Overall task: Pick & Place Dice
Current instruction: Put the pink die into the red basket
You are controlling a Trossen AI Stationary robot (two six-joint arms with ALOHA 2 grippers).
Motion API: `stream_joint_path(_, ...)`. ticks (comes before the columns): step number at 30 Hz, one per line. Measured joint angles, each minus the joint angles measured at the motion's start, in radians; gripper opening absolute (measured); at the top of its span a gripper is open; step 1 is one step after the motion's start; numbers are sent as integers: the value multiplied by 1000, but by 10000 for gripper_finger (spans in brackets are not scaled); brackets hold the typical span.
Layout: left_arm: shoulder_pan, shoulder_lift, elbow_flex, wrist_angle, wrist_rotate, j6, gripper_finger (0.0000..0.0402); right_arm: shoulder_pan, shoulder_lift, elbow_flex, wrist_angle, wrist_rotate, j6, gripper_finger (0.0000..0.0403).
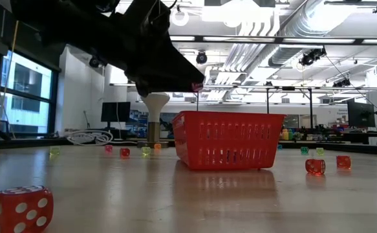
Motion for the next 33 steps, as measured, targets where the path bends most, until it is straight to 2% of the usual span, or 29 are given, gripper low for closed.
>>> stream_joint_path(6, -5, 0, 0, 6, -9, 0, 197, 0, 0, 0, 0, 0, 2, 1)
stream_joint_path(11, -11, 0, 0, 13, -7, 4, 203, 0, 0, 0, -13, 19, 1, 1)
stream_joint_path(13, -18, 0, 0, 9, -3, 28, 203, 0, 0, 0, -39, 91, -6, 1)
stream_joint_path(18, -35, 0, 0, 10, -1, 103, 204, -15, -4, 0, -55, 415, -69, 1)
stream_joint_path(21, -44, 0, 0, 10, -1, 129, 204, -46, -9, 0, -60, 481, -71, 1)
stream_joint_path(24, -44, 0, 0, 10, -1, 137, 204, -91, -11, 0, -108, 404, -18, 1)
stream_joint_path(26, -44, 0, 0, 10, -1, 137, 204, -129, -12, 1, -208, 298, 99, 1)
stream_joint_path(28, -44, 0, 0, 9, -1, 137, 204, -162, -12, 1, -331, 237, 214, 1)
stream_joint_path(33, -44, 0, 0, 5, -1, 137, 204, -184, -12, 1, -512, 260, 377, 1)
